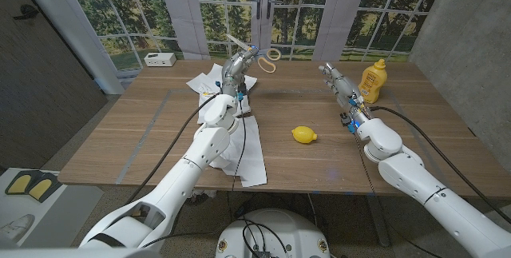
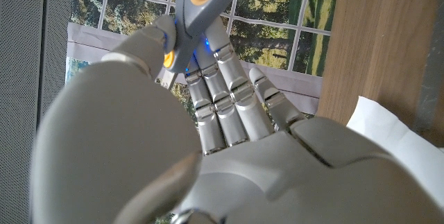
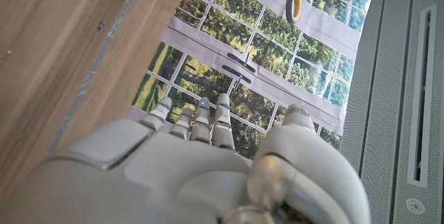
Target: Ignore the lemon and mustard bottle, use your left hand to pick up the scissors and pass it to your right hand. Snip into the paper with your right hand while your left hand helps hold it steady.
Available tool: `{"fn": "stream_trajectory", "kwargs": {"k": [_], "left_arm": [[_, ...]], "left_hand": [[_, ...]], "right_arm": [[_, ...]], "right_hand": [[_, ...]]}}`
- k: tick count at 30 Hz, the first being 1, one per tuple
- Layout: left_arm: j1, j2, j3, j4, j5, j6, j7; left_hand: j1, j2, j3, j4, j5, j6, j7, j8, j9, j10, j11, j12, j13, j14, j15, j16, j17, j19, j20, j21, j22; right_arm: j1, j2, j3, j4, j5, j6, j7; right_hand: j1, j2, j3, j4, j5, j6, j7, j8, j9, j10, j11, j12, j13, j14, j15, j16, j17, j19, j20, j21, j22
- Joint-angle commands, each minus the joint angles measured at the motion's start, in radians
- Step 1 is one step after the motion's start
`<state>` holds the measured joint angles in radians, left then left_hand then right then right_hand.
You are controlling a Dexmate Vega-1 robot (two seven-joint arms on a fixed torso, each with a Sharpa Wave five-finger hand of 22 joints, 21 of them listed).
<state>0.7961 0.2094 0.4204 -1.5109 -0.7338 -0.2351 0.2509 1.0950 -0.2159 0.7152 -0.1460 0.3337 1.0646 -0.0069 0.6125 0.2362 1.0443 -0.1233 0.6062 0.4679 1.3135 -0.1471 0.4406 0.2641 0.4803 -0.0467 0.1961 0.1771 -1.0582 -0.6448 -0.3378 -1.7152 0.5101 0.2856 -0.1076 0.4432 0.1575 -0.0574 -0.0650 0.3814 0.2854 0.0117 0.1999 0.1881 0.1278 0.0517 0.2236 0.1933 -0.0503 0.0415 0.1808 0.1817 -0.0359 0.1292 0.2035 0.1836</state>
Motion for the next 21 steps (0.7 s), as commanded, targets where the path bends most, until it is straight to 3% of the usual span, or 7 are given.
{"fn": "stream_trajectory", "kwargs": {"k": [1, 4, 10, 16, 20, 21], "left_arm": [[-0.006, -0.016, 0.002, 0.010, -0.001, -0.008, 0.018], [-0.007, -0.018, 0.002, 0.010, -0.001, -0.007, 0.021], [-0.014, -0.017, 0.001, 0.019, -0.006, -0.002, 0.016], [-0.012, -0.015, 0.000, 0.017, -0.016, 0.006, 0.011], [-0.017, -0.012, 0.002, 0.020, -0.019, 0.014, 0.004], [-0.018, -0.012, 0.002, 0.020, -0.019, 0.015, 0.005]], "left_hand": [[0.050, 0.053, 0.004, 0.004, 0.004, 0.138, -0.100, 0.003, 0.003, 0.054, -0.059, 0.000, 0.000, 0.096, -0.091, 0.007, 0.003, 0.010, -0.140, 0.004, 0.002], [0.050, 0.053, 0.004, 0.004, 0.003, 0.137, -0.098, 0.002, 0.002, 0.054, -0.059, 0.000, 0.001, 0.095, -0.091, 0.006, 0.002, 0.011, -0.140, 0.005, 0.002], [0.050, 0.054, 0.003, 0.004, 0.003, 0.138, -0.098, 0.001, 0.001, 0.054, -0.059, 0.000, -0.001, 0.097, -0.091, 0.008, 0.003, 0.012, -0.140, 0.005, 0.002], [0.049, 0.054, 0.003, 0.005, 0.003, 0.137, -0.099, -0.001, 0.000, 0.055, -0.059, 0.000, -0.002, 0.096, -0.091, 0.008, 0.003, 0.013, -0.140, 0.005, 0.002], [0.050, 0.054, 0.002, 0.004, 0.002, 0.138, -0.098, -0.002, -0.001, 0.056, -0.060, 0.000, -0.002, 0.096, -0.091, 0.008, 0.003, 0.013, -0.140, 0.005, 0.002], [0.050, 0.054, 0.002, 0.004, 0.002, 0.138, -0.099, -0.002, -0.001, 0.056, -0.060, 0.001, -0.002, 0.096, -0.091, 0.009, 0.003, 0.013, -0.140, 0.005, 0.002]], "right_arm": [[-0.009, -0.031, -0.007, -0.061, -0.064, -0.025, -0.024], [-0.012, -0.024, -0.009, -0.069, -0.082, -0.012, -0.036], [-0.012, -0.029, -0.012, -0.099, -0.129, -0.025, -0.062], [-0.016, -0.030, -0.009, -0.128, -0.172, -0.034, -0.091], [-0.023, -0.010, -0.016, -0.155, -0.273, -0.042, -0.176], [-0.024, -0.008, -0.018, -0.165, -0.292, -0.051, -0.190]], "right_hand": [[0.031, -0.002, 0.008, -0.018, 0.006, 0.002, -0.019, 0.001, 0.004, -0.007, 0.000, -0.003, 0.004, -0.010, 0.003, -0.002, 0.001, -0.008, 0.014, -0.004, 0.005], [0.053, -0.002, 0.017, -0.031, 0.008, 0.022, -0.045, 0.010, 0.004, -0.008, 0.005, -0.002, 0.004, -0.012, 0.004, 0.000, 0.001, -0.009, 0.015, -0.003, 0.005], [0.080, 0.000, 0.030, -0.046, 0.010, 0.044, -0.065, 0.020, 0.005, -0.027, 0.024, -0.007, 0.004, -0.018, 0.008, 0.000, 0.001, -0.011, 0.017, -0.003, 0.005], [0.100, 0.001, 0.039, -0.055, 0.011, 0.045, -0.067, 0.019, 0.006, -0.061, 0.041, -0.018, 0.004, -0.031, 0.014, -0.002, 0.001, -0.016, 0.016, -0.003, 0.005], [0.107, 0.001, 0.043, -0.058, 0.012, 0.057, -0.066, 0.023, 0.006, -0.063, 0.043, -0.017, 0.003, -0.036, 0.016, -0.002, 0.001, -0.020, 0.018, -0.004, 0.005], [0.119, 0.000, 0.048, -0.063, 0.012, 0.084, -0.069, 0.032, 0.006, -0.044, 0.033, -0.007, 0.003, -0.027, 0.007, 0.003, 0.001, -0.018, 0.018, -0.002, 0.005]]}}
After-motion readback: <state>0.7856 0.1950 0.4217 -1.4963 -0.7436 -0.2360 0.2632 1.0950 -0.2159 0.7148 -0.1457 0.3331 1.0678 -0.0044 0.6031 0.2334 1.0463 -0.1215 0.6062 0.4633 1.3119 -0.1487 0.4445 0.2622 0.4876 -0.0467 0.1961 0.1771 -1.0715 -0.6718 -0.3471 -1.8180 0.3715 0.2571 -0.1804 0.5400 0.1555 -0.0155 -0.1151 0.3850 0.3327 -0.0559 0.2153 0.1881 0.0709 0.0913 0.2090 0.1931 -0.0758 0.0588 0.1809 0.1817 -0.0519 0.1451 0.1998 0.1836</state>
